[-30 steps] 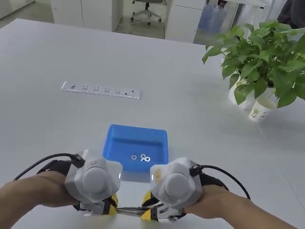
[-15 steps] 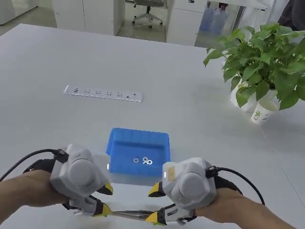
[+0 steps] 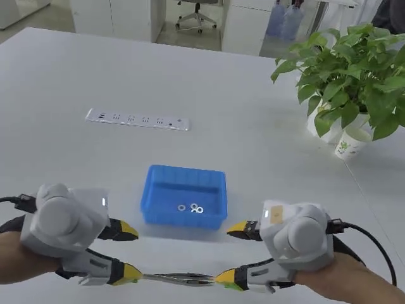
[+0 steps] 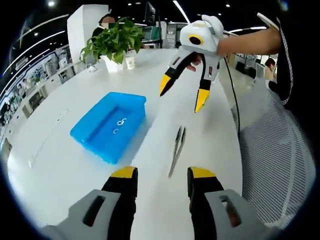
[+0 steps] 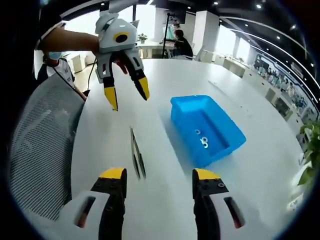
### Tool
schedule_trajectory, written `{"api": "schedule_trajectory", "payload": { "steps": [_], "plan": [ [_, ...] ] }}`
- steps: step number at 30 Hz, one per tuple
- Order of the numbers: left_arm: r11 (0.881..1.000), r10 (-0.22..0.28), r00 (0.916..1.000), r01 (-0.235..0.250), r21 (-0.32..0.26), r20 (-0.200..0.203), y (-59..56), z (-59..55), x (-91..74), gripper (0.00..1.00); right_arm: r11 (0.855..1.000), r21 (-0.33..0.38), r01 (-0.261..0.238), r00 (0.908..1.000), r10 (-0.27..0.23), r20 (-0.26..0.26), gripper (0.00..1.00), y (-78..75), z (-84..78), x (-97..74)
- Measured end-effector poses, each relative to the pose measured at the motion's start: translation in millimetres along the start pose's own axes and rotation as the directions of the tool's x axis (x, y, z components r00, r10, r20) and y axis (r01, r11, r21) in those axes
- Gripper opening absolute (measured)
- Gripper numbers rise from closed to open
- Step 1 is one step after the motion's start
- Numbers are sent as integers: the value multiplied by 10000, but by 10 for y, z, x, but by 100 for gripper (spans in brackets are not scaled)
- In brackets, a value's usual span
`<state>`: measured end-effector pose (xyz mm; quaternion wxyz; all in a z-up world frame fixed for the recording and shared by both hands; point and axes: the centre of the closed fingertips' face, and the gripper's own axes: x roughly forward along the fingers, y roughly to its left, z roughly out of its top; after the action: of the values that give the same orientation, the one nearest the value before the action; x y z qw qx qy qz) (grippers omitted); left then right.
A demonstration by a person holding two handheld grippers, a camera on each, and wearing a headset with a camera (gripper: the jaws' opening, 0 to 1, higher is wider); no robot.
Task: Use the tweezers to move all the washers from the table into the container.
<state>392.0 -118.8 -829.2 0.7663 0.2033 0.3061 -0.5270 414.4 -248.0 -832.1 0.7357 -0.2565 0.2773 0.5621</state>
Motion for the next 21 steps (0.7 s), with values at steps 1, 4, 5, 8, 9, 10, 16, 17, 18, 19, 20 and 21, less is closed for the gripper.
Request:
{"api": "schedule_trajectory", "payload": {
  "steps": [1,4,5,8,9,10,16,17,18,19,20,21],
  "plan": [
    [9998,117,9997,-113,-151,222,0,19,-29,47,9999,124,92,9999,-93,59,57,-4,-14,-27],
    [9977,558,9968,-534,-409,581,28,42,-110,52,9988,338,342,9993,-348,156,60,-23,-57,-84],
    [9970,633,9959,-603,-478,648,27,47,-128,54,9979,437,472,9985,-484,274,61,-37,-52,-102],
    [9931,1012,9903,-949,-686,954,43,79,-194,60,9937,731,852,9940,-898,624,67,-73,-34,-170],
    [9909,1134,9863,-1034,-864,1196,38,115,-217,62,9906,914,1021,9907,-1096,811,68,-91,-14,-202],
    [9897,1224,9836,-1110,-904,1323,39,133,-233,64,9883,1059,1101,9891,-1194,859,70,-99,-16,-220],
    [9819,1691,9638,-1468,-1192,2062,22,211,-265,72,9696,1710,1752,9663,-2026,1588,78,-157,19,-345],
    [9816,1695,9633,-1461,-1232,2083,7,209,-251,73,9682,1763,1777,9644,-2069,1645,79,-153,12,-351],
    [9815,1699,9630,-1462,-1239,2092,-9,204,-236,75,9676,1800,1772,9638,-2076,1671,81,-146,0,-352],
    [9812,1705,9638,-1471,-1245,2050,-31,196,-213,77,9671,1793,1803,9639,-2101,1638,82,-135,-23,-351],
    [9810,1717,9647,-1488,-1242,1997,-44,187,-202,78,9654,1792,1893,9627,-2184,1597,84,-135,-40,-359],
    [9807,1739,9649,-1517,-1232,1966,-61,187,-200,79,9641,1783,1970,9610,-2259,1596,85,-136,-51,-375]
  ]
}}
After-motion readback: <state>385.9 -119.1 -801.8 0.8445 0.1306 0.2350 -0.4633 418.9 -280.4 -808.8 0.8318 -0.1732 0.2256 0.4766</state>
